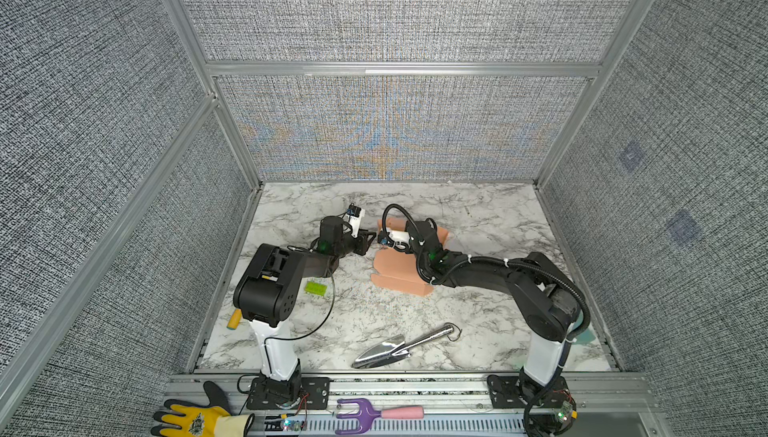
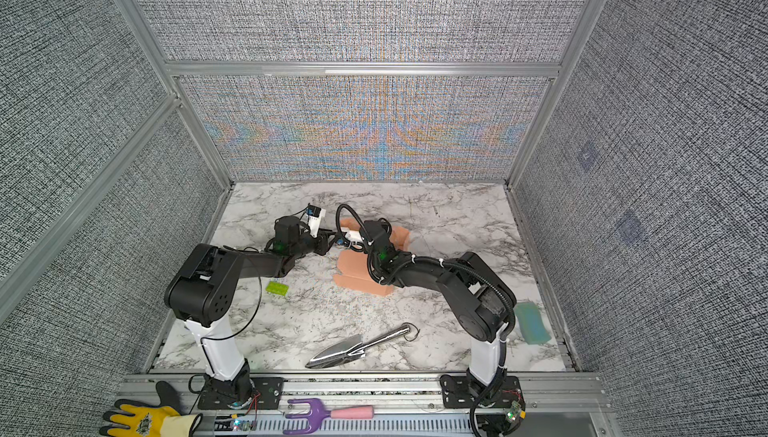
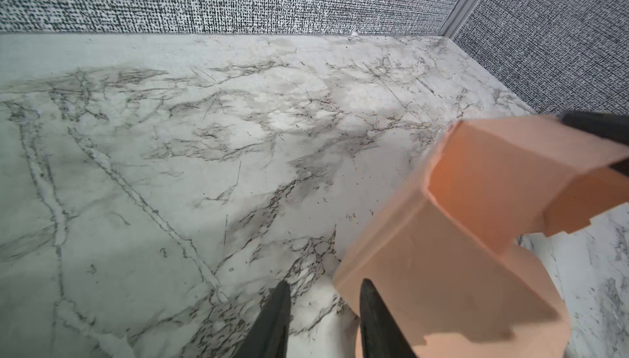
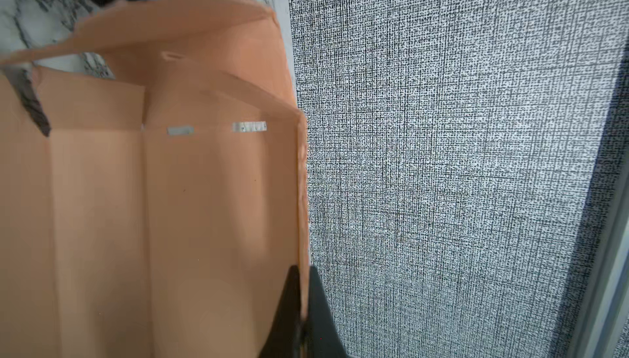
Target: Fold the paper box
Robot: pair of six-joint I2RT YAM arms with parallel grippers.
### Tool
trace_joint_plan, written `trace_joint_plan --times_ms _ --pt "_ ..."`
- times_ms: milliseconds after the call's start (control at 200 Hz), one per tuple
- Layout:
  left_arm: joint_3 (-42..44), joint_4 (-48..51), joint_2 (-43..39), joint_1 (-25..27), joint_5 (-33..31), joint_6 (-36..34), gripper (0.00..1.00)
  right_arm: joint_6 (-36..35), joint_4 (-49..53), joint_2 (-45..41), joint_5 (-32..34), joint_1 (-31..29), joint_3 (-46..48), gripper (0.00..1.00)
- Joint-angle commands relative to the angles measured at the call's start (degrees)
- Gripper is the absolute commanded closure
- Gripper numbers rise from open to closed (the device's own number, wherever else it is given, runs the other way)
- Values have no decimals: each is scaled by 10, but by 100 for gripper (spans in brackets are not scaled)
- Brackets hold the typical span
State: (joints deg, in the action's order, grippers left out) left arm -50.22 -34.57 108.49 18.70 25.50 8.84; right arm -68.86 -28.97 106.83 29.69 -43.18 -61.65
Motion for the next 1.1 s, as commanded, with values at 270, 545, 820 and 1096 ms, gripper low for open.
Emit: trace_joint_plan --times_ms 270,545,820,1096 --pt "-58 48 31 0 8 -19 62 13 -21 10 -22 0 -11 100" --pt "-81 62 52 1 16 -24 61 32 -13 8 -46 3 -16 100" --pt "-56 50 17 1 32 -38 61 50 9 -1 -73 13 -20 100" --pt "-67 119 -9 -2 10 -81 60 72 49 -17 -96 21 -29 100"
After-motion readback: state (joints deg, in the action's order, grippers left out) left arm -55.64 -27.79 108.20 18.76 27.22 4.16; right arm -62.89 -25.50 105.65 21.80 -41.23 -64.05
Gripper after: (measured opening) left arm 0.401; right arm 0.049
